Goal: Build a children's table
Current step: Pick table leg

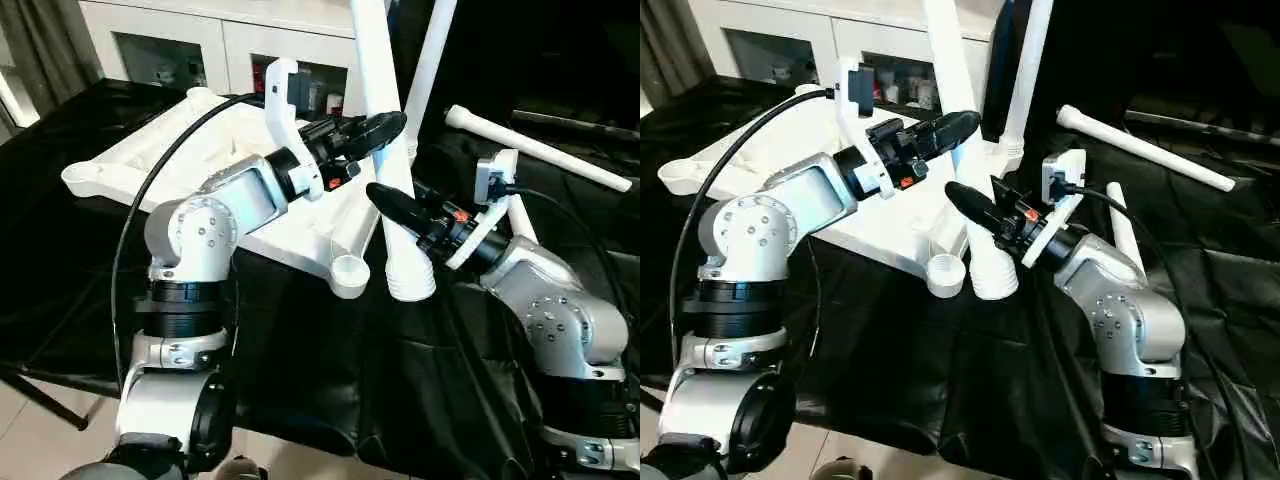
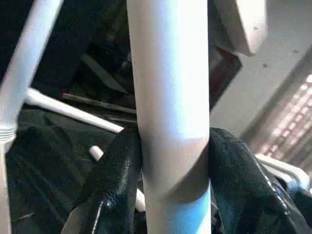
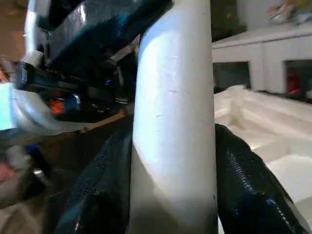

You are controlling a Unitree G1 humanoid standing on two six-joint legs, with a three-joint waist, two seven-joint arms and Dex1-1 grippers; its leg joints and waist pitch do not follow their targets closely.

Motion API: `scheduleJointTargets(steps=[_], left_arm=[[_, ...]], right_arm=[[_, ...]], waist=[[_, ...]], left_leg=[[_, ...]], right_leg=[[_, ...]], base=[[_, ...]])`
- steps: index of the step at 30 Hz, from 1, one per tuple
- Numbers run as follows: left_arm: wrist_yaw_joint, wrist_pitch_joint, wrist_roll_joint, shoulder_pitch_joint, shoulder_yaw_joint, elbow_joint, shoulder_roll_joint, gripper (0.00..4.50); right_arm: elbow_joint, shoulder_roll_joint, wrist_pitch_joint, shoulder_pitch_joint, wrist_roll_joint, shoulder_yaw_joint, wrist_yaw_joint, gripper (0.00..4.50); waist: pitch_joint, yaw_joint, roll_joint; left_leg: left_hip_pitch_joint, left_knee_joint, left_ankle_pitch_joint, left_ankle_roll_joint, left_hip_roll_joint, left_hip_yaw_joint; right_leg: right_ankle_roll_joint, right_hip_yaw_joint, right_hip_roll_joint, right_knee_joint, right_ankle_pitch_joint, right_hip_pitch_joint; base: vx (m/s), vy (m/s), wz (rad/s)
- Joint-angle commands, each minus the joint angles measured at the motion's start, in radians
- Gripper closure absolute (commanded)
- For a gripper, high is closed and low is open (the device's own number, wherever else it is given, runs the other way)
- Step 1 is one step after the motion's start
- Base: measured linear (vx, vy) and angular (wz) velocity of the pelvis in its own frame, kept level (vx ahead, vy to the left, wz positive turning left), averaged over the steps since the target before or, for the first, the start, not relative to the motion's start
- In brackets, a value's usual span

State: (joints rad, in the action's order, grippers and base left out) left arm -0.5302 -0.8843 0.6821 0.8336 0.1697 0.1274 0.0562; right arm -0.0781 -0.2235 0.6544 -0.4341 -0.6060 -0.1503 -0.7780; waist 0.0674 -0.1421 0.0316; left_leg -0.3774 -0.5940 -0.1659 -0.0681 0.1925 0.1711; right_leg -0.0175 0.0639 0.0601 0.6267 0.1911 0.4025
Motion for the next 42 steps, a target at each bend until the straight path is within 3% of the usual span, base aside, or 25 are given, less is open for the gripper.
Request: scheduleJointTargets(steps=[1, 10, 12, 13, 14, 17, 21, 22, 27, 28, 33, 42], left_arm=[[-0.04, 0.014, 0.006, 0.014, 0.004, 0.038, 0.018, 2.65], [-0.127, 0.027, 0.022, 0.024, -0.015, 0.044, 0.06, 2.66], [-0.156, -0.022, 0.054, 0.025, -0.019, 0.041, 0.067, 2.66], [-0.156, -0.027, 0.057, 0.026, -0.019, 0.041, 0.067, 2.1], [-0.152, -0.03, 0.059, 0.031, -0.017, 0.048, 0.062, 1.96], [-0.158, 0.001, 0.038, 0.032, -0.034, 0.05, 0.063, 1.89], [-0.177, 0.029, 0.02, 0.029, -0.053, 0.053, 0.069, 1.62], [-0.189, 0.038, 0.019, 0.028, -0.056, 0.056, 0.07, 1.92], [-0.192, 0.034, 0.03, 0.035, -0.046, 0.067, 0.073, 2.01], [-0.188, 0.036, 0.03, 0.035, -0.044, 0.069, 0.073, 2.35], [-0.187, 0.043, 0.038, 0.027, -0.039, 0.069, 0.069, 2.67], [-0.128, 0.066, 0.026, 0.031, -0.007, 0.087, 0.064, 2.75]], right_arm=[[-0.069, -0.008, 0.039, -0.002, -0.081, 0.037, -0.11, 2.67], [-0.074, -0.053, 0.056, 0.019, -0.096, 0.072, -0.155, 2.67], [-0.077, -0.06, 0.058, 0.022, -0.101, 0.075, -0.157, 2.67], [-0.077, -0.06, 0.058, 0.023, -0.101, 0.075, -0.157, 2.67], [-0.077, -0.062, 0.058, 0.024, -0.1, 0.075, -0.158, 2.67], [-0.081, -0.064, 0.062, 0.027, -0.104, 0.076, -0.161, 2.67], [-0.09, -0.067, 0.071, 0.032, -0.114, 0.076, -0.164, 2.68], [-0.094, -0.071, 0.075, 0.035, -0.12, 0.077, -0.167, 2.68], [-0.087, -0.076, 0.066, 0.036, -0.122, 0.073, -0.165, 2.68], [-0.082, -0.076, 0.063, 0.033, -0.123, 0.072, -0.164, 2.68], [-0.07, -0.078, 0.051, 0.024, -0.126, 0.073, -0.161, 2.68], [-0.053, -0.072, 0.008, 0.02, -0.09, 0.087, -0.145, 2.68]], waist=[[-0.077, 0.0, 0.009], [-0.079, -0.002, 0.003], [-0.078, -0.002, 0.003], [-0.078, -0.001, -0.002], [-0.079, -0.001, 0.0], [-0.078, -0.001, -0.007], [-0.079, -0.001, -0.006], [-0.079, -0.001, -0.006], [-0.08, -0.001, -0.004], [-0.08, -0.001, -0.003], [-0.079, -0.002, 0.001], [-0.08, -0.003, 0.002]], left_leg=[[0.01, 0.059, -0.11, 0.024, 0.025, -0.005], [0.01, 0.059, -0.113, 0.013, 0.028, -0.007], [0.01, 0.059, -0.114, 0.011, 0.028, -0.007], [0.011, 0.059, -0.126, 0.007, 0.028, -0.007], [0.011, 0.059, -0.13, 0.006, 0.028, -0.007], [0.01, 0.059, -0.137, 0.011, 0.029, -0.01], [0.011, 0.061, -0.138, 0.005, 0.03, -0.01], [0.011, 0.06, -0.143, 0.003, 0.03, -0.01], [0.01, 0.059, -0.132, 0.001, 0.03, -0.009], [0.01, 0.059, -0.133, 0.002, 0.03, -0.009], [0.009, 0.059, -0.129, 0.006, 0.03, -0.009], [0.008, 0.058, -0.123, 0.006, 0.029, -0.008]], right_leg=[[-0.116, -0.047, 0.074, -0.085, 0.206, -0.057], [-0.139, -0.046, 0.076, -0.081, 0.172, -0.059], [-0.143, -0.046, 0.076, -0.08, 0.17, -0.06], [-0.147, -0.046, 0.076, -0.081, 0.175, -0.059], [-0.151, -0.046, 0.076, -0.08, 0.177, -0.06], [-0.157, -0.045, 0.075, -0.081, 0.169, -0.061], [-0.154, -0.045, 0.076, -0.082, 0.168, -0.061], [-0.154, -0.045, 0.077, -0.082, 0.174, -0.061], [-0.161, -0.045, 0.076, -0.079, 0.158, -0.061], [-0.162, -0.045, 0.077, -0.079, 0.156, -0.062], [-0.162, -0.045, 0.078, -0.079, 0.164, -0.062], [-0.154, -0.045, 0.078, -0.079, 0.175, -0.062]], base=[[0.0, 0.0, 0.0], [0.0, 0.0, 0.0], [0.0, 0.0, 0.0], [0.0, 0.0, 0.0], [0.0, 0.0, 0.0], [0.0, 0.0, 0.0], [0.0, 0.0, 0.0], [0.0, 0.0, 0.0], [0.0, 0.0, 0.0], [0.0, 0.0, 0.0], [0.0, 0.0, 0.0], [0.0, 0.0, 0.0]])
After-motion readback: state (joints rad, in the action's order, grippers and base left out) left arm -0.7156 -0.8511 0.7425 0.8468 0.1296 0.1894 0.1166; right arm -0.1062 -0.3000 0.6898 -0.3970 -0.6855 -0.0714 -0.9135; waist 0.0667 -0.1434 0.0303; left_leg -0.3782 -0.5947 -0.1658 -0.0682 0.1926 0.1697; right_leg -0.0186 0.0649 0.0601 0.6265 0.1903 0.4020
